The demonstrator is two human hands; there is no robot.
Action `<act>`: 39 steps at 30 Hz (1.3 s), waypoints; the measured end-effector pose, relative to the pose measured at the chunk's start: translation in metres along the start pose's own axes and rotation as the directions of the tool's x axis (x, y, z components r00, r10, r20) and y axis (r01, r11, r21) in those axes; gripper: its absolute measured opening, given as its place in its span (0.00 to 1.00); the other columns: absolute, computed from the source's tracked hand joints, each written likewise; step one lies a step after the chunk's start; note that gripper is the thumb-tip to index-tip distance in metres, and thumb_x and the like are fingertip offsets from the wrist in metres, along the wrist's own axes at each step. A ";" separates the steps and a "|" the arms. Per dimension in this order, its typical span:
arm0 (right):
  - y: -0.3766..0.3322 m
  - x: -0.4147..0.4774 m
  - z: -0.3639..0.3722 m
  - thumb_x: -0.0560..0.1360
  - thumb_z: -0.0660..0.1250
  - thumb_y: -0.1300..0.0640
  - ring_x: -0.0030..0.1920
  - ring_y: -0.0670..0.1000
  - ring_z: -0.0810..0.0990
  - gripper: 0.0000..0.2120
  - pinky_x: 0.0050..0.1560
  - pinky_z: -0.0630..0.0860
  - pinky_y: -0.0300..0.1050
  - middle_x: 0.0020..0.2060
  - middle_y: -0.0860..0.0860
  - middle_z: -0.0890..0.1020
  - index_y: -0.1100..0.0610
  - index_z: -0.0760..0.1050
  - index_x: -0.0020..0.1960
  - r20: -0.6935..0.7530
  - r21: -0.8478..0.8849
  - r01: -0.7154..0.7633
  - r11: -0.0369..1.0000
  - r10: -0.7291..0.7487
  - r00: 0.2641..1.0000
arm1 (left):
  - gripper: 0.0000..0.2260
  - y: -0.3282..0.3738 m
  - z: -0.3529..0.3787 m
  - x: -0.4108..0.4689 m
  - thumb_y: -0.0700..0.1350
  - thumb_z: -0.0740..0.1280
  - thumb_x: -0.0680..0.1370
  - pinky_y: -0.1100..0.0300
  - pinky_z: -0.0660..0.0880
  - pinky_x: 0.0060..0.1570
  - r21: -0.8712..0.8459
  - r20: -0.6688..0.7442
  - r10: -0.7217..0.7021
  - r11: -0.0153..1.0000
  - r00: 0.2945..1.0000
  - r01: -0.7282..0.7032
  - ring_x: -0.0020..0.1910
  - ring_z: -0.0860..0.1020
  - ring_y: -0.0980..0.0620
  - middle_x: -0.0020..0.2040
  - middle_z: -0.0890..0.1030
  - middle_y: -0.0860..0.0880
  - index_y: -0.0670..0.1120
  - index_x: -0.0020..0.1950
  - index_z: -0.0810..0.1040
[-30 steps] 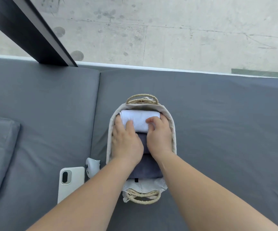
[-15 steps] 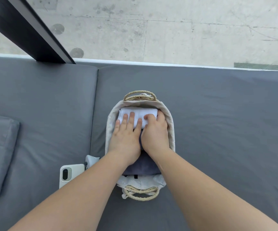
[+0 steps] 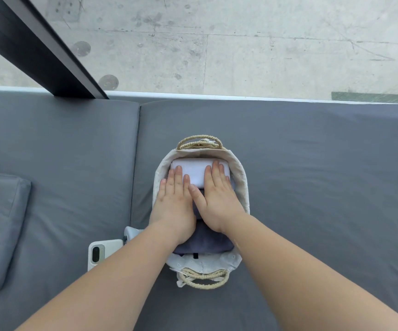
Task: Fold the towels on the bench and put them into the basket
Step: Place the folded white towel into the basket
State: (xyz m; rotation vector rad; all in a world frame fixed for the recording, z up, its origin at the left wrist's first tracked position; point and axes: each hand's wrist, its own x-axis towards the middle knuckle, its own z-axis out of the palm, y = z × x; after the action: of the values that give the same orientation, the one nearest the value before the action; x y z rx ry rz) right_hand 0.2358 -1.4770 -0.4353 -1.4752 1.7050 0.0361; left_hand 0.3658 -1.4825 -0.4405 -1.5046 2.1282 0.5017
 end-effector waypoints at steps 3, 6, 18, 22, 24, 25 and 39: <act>0.008 0.002 -0.001 0.79 0.40 0.33 0.79 0.49 0.31 0.42 0.80 0.38 0.50 0.80 0.53 0.34 0.59 0.38 0.82 0.042 -0.049 -0.002 0.999 0.004 0.999 | 0.33 -0.001 -0.003 0.007 0.52 0.49 0.82 0.47 0.38 0.78 -0.012 0.107 -0.004 1.000 0.994 0.006 0.79 0.35 0.42 0.78 0.31 0.39 0.40 0.80 0.35; 0.013 0.007 -0.002 0.83 0.49 0.44 0.79 0.51 0.32 0.36 0.80 0.37 0.49 0.80 0.55 0.34 0.61 0.37 0.81 0.065 -0.148 0.004 0.989 0.006 0.998 | 0.34 -0.003 -0.007 0.016 0.53 0.50 0.82 0.47 0.39 0.78 -0.025 0.161 0.003 1.000 0.987 0.001 0.80 0.36 0.42 0.79 0.32 0.39 0.41 0.80 0.36; 0.012 0.028 0.001 0.78 0.52 0.48 0.78 0.50 0.27 0.40 0.79 0.34 0.51 0.78 0.55 0.29 0.59 0.32 0.80 0.192 -0.218 -0.054 0.974 0.097 0.977 | 0.36 -0.003 0.000 0.035 0.55 0.49 0.81 0.46 0.38 0.78 0.024 0.259 0.013 1.000 0.966 -0.019 0.79 0.33 0.42 0.78 0.30 0.39 0.41 0.80 0.34; 0.013 0.030 0.002 0.79 0.51 0.49 0.78 0.50 0.27 0.40 0.79 0.33 0.50 0.78 0.55 0.29 0.60 0.32 0.80 0.198 -0.233 -0.059 0.971 0.107 0.974 | 0.37 -0.001 0.003 0.037 0.56 0.50 0.81 0.45 0.39 0.78 0.046 0.272 -0.003 0.999 0.962 -0.010 0.78 0.32 0.41 0.77 0.29 0.38 0.40 0.79 0.33; 0.011 0.028 0.000 0.79 0.52 0.49 0.78 0.51 0.27 0.40 0.78 0.32 0.50 0.78 0.55 0.29 0.60 0.32 0.80 0.197 -0.247 -0.060 0.967 0.111 0.974 | 0.37 0.000 0.001 0.036 0.55 0.50 0.81 0.45 0.38 0.78 0.048 0.281 -0.003 0.999 0.960 -0.010 0.78 0.32 0.41 0.77 0.28 0.37 0.40 0.79 0.33; 0.010 0.026 -0.002 0.79 0.52 0.48 0.78 0.51 0.27 0.40 0.78 0.32 0.50 0.78 0.55 0.29 0.60 0.32 0.80 0.198 -0.258 -0.058 0.965 0.112 0.974 | 0.37 0.000 -0.001 0.035 0.55 0.51 0.81 0.46 0.38 0.78 0.046 0.287 -0.002 0.999 0.958 -0.011 0.78 0.32 0.41 0.77 0.28 0.37 0.40 0.79 0.32; 0.009 -0.086 -0.042 0.82 0.53 0.50 0.81 0.54 0.40 0.34 0.79 0.50 0.48 0.82 0.55 0.42 0.62 0.45 0.82 0.134 -0.353 0.069 0.933 -0.023 0.991 | 0.25 0.019 -0.059 -0.081 0.45 0.60 0.77 0.47 0.65 0.69 -0.351 0.068 -0.094 0.929 0.993 0.112 0.75 0.61 0.41 0.80 0.54 0.45 0.45 0.75 0.63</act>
State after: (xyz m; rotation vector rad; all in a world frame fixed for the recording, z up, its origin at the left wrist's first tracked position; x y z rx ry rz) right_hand 0.1988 -1.4277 -0.3612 -1.7361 1.6164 0.4276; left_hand 0.3601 -1.4467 -0.3457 -1.7647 1.9810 0.9150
